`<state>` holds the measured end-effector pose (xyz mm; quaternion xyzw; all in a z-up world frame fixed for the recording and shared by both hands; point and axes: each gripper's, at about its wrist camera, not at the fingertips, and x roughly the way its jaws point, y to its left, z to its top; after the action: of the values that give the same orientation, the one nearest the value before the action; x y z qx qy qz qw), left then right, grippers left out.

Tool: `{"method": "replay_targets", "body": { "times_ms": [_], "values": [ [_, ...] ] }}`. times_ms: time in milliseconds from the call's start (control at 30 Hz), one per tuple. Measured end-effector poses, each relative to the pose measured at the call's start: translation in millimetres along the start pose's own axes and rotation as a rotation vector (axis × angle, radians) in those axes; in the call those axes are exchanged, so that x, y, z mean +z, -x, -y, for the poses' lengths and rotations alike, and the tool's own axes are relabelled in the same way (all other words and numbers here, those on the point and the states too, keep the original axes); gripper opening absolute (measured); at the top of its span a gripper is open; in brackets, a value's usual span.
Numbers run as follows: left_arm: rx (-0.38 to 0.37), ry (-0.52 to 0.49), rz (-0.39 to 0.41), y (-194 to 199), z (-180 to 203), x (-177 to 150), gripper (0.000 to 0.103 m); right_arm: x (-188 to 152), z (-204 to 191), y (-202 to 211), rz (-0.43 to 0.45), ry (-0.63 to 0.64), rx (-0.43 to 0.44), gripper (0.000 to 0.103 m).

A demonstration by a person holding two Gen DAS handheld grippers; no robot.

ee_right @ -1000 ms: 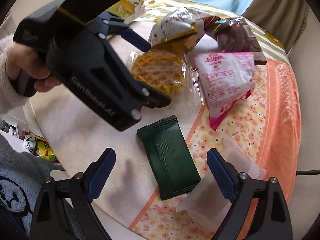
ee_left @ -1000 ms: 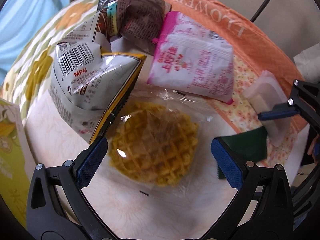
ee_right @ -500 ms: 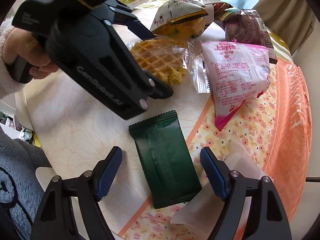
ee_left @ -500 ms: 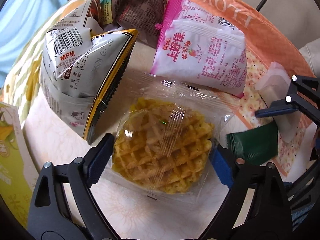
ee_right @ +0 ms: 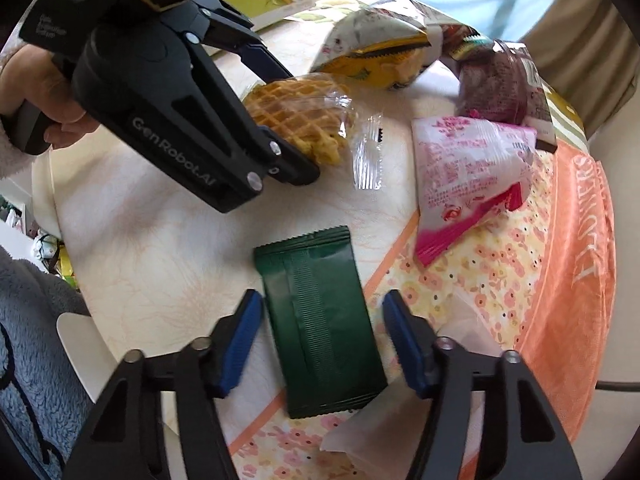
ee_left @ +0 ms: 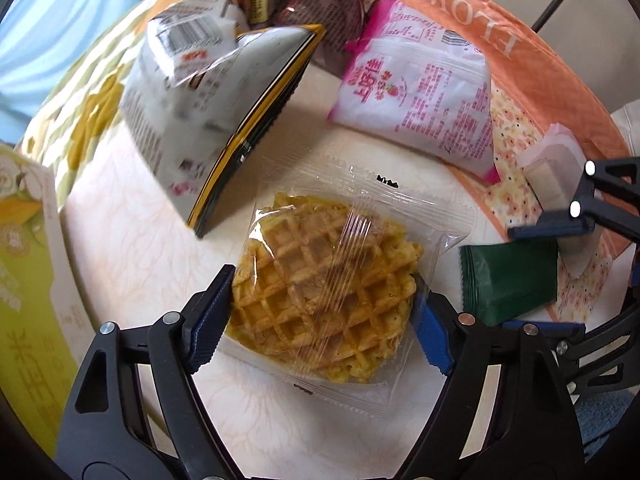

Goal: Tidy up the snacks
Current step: 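Grasp the wrapped waffle with the left tool while the right grasps the green bar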

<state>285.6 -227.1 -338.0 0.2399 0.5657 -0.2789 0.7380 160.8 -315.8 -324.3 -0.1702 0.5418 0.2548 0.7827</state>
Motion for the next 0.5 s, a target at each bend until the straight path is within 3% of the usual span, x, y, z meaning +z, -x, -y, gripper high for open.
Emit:
{"method": "replay_targets", "body": {
  "times_ms": [267, 500],
  "values": [
    [0.021, 0.066, 0.013, 15.7, -4.1, -12.3, 0.078, -5.0, -21.8, 8.0, 0.010, 0.023, -0.004, 0.043],
    [0.036, 0.149, 0.077, 58.8, -9.0, -24.6, 0.078, -6.7, -12.5, 31.8, 0.044, -0.114, 0.029, 0.043]
  ]
}}
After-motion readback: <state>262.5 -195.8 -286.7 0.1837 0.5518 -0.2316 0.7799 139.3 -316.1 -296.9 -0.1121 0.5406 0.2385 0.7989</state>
